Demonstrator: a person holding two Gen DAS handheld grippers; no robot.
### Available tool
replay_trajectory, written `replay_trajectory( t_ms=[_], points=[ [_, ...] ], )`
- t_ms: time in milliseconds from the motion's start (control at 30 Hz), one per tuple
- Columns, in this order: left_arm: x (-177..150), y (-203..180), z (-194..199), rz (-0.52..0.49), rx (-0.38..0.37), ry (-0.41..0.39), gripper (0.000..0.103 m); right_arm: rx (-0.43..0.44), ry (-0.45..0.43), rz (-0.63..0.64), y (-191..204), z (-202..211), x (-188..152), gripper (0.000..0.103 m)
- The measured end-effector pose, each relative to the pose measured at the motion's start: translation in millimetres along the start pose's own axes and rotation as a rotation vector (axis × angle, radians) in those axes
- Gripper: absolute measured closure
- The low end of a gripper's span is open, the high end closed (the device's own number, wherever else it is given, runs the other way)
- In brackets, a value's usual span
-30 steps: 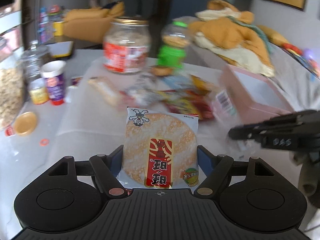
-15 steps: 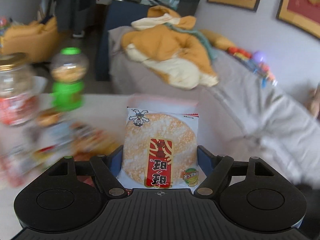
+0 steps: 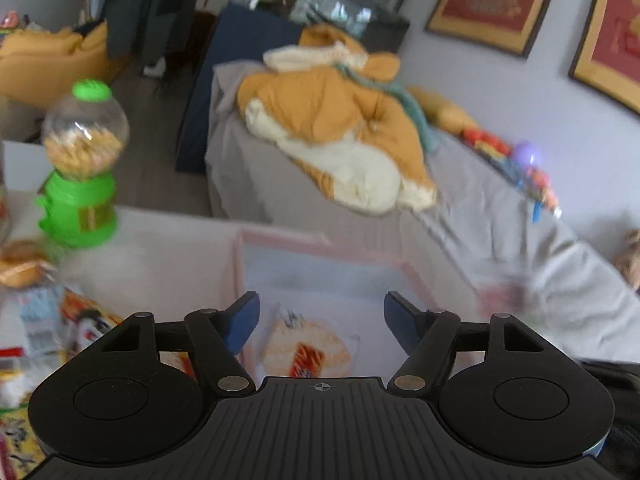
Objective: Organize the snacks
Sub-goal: 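Drop the rice cracker into the pink box with left tool while right tool places a stick packet, then grasp the clear grain-bar packet with the left tool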
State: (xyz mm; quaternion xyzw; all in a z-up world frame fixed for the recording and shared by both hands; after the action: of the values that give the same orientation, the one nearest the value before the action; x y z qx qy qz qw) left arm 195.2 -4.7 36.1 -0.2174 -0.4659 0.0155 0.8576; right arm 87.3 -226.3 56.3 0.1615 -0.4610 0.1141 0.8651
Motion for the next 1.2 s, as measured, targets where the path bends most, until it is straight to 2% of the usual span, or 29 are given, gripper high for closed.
replay_trajectory(
  t_ms=[67,133,200,267,333,367,433,467,600,667,733,833,933,1000,1067,1133,1200],
  points=[
    [5.2,10.3,11.7,0.024,0.010,-0.010,0.028,0.009,0.003,-0.028,-6.8,-27.0,16.5,0.092],
    [5.4,25.3,21.7,0.017,0.064,0.001,0.028,-0.021,0.035,-0.051,-13.5,-53.9,23.1,0.091],
    [3.6,44.8,29.8,-0.008,0.142,-0.002,0.028,-0.012,0.055,-0.027,-9.8,-64.0,18.8,0.091],
    [1.0,62.9,36.0,-0.025,0.200,-0.018,0.028,0.041,0.066,0.021,5.0,-62.8,4.8,0.091],
    [-2.2,77.5,35.7,-0.032,0.228,-0.011,0.028,0.088,0.081,0.077,19.9,-56.4,-13.3,0.091],
    [-4.7,83.9,32.8,-0.028,0.233,0.003,0.028,0.109,0.087,0.097,27.5,-53.0,-22.0,0.085],
    [-9.7,91.7,22.0,-0.022,0.239,0.034,0.028,0.088,0.028,0.158,36.7,-42.3,-32.8,0.082],
    [-11.1,94.3,16.7,-0.027,0.246,0.042,0.028,0.088,0.025,0.182,42.8,-36.3,-38.0,0.078],
    [-16.7,99.2,0.2,-0.081,0.302,0.059,0.029,0.197,0.078,0.136,52.3,-35.6,-41.2,0.073],
    [-23.0,100.2,-6.1,-0.129,0.325,0.090,0.028,0.248,0.132,0.150,58.8,-36.1,-51.1,0.058],
    [-26.7,100.2,-5.5,-0.168,0.317,0.086,0.028,0.226,0.186,0.187,60.8,-45.3,-62.9,0.057],
    [-29.6,100.6,3.7,-0.178,0.293,0.103,0.030,0.102,0.207,0.214,53.4,-64.7,-65.6,0.059],
    [-35.5,102.7,17.1,-0.194,0.276,0.118,0.031,0.133,0.222,0.150,51.0,-86.9,-53.5,0.058],
    [-40.4,107.3,26.9,-0.201,0.280,0.132,0.031,0.104,0.220,0.153,49.6,-105.5,-43.9,0.058],
    [-47.6,116.0,36.9,-0.214,0.311,0.149,0.040,0.093,0.229,0.155,51.7,-123.9,-38.9,0.057],
    [-49.9,123.9,48.4,-0.189,0.303,0.135,0.041,0.117,0.253,0.133,58.8,-138.2,-35.9,0.056],
    [-52.9,132.8,60.4,-0.170,0.319,0.134,0.045,0.169,0.278,0.102,70.6,-148.6,-35.9,0.053]
  ],
)
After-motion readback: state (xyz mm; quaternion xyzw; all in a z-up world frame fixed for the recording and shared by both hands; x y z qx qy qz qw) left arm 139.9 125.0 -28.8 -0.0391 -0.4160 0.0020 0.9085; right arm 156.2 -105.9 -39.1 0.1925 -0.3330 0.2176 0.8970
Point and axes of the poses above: each gripper's, at about its wrist camera, not at the fingertips, and z roughly against the way its jaws point, y to its left, x to its top, the point moved 8 cm from there along -z, roughly the way its jaws point, and after that the axes turned 3 degrees about x, right-handed, at the moved point
